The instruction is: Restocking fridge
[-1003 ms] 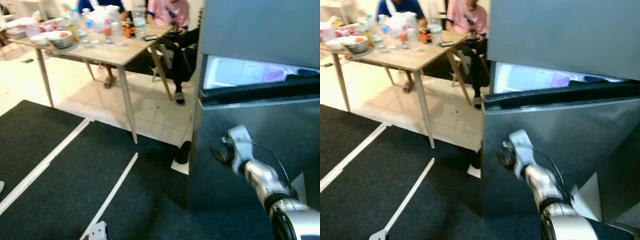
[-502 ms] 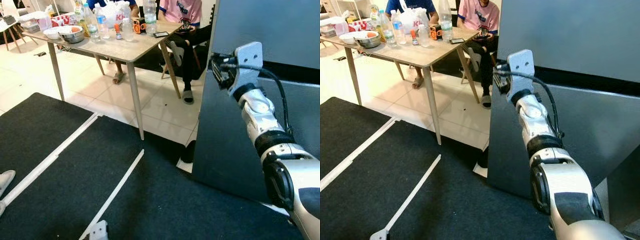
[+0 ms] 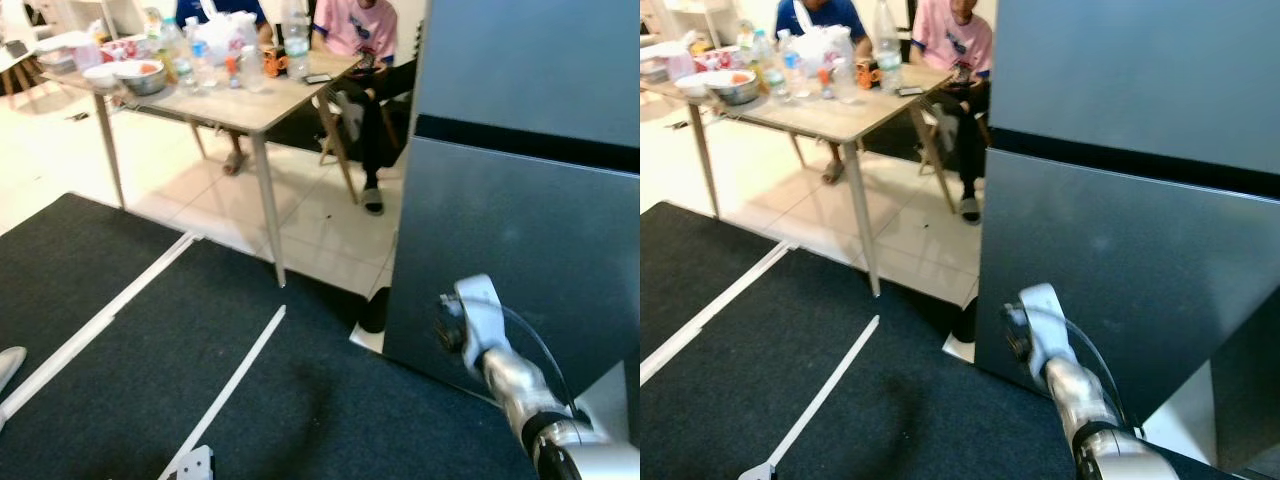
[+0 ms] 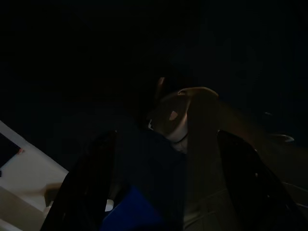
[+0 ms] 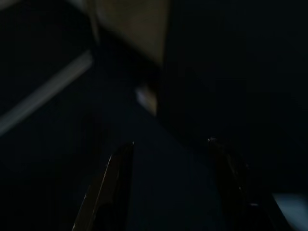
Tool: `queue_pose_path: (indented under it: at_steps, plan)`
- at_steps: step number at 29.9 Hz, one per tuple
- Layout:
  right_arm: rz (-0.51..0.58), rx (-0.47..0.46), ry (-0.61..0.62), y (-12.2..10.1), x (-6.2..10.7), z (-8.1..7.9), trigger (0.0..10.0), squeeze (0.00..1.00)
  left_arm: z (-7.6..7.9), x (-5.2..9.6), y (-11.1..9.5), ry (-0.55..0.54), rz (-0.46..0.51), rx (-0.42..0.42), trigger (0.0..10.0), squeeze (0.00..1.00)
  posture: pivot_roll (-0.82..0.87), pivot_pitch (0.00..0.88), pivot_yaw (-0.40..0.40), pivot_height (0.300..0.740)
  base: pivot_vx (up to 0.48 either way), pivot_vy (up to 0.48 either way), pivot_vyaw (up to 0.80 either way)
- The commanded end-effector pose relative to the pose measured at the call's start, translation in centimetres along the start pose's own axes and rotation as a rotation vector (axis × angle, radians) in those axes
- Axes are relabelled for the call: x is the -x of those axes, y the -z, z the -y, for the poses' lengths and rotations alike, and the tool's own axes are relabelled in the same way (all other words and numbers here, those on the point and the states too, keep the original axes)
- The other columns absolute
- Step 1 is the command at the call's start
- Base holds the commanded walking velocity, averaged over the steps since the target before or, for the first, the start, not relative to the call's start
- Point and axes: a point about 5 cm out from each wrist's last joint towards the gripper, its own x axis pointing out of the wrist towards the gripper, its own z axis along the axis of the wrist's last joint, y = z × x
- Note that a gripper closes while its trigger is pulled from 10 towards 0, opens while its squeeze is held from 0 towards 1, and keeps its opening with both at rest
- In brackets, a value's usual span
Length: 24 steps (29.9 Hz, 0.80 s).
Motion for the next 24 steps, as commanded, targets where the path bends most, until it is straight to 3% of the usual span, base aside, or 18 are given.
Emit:
queue_pose_path:
  at_steps: [1, 2, 3, 5, 8, 13, 17, 24]
  plan:
    - [-0.157, -0.002, 0.009, 4.2, 0.9, -0.2, 10.0, 0.00, -0.9, 0.3, 0.1, -0.030, -0.007, -0.014, 10.0, 0.00, 0.00, 0.000, 0.037, 0.740, 0.000, 0.000, 0.73]
    - [-0.229, 0.004, 0.013, 6.4, 1.6, -0.2, 10.0, 0.00, -0.9, 0.3, 0.1, -0.030, -0.008, -0.018, 10.0, 0.00, 0.01, 0.000, 0.042, 0.740, 0.000, 0.000, 0.73]
    - [-0.229, 0.004, 0.013, 6.4, 1.6, -0.2, 10.0, 0.00, -0.9, 0.3, 0.1, -0.030, -0.008, -0.018, 10.0, 0.00, 0.01, 0.000, 0.042, 0.740, 0.000, 0.000, 0.73]
    - [-0.329, 0.014, 0.013, 9.5, 2.8, 0.0, 10.0, 0.00, -0.9, 0.3, 0.2, -0.030, -0.010, -0.020, 10.0, 0.00, 0.01, 0.000, 0.045, 0.740, 0.000, 0.000, 0.73]
    - [-0.364, 0.018, 0.015, 10.6, 3.4, 0.1, 10.0, 0.00, -0.9, 0.3, 0.3, -0.030, -0.014, -0.025, 10.0, 0.00, 0.00, 0.000, 0.044, 0.740, 0.000, 0.000, 0.73]
    - [-0.371, 0.030, 0.015, 10.8, 3.5, 0.2, 10.0, 0.00, -0.8, 0.3, 0.6, -0.027, -0.024, -0.031, 10.0, 0.00, 0.00, 0.000, 0.042, 0.740, 0.000, 0.000, 0.73]
    - [-0.374, 0.130, -0.004, 10.4, 3.4, 0.5, 10.0, 0.00, -0.7, 0.3, 0.9, -0.026, -0.031, -0.033, 10.0, 0.00, 0.00, 0.000, 0.035, 0.740, 0.000, 0.000, 0.73]
    - [-0.346, 0.153, 0.024, 9.2, 2.9, 0.6, 10.0, 0.00, -0.7, 0.3, 0.7, -0.029, -0.025, -0.036, 10.0, 0.00, 0.00, 0.000, 0.035, 0.740, 0.000, 0.000, 0.62]
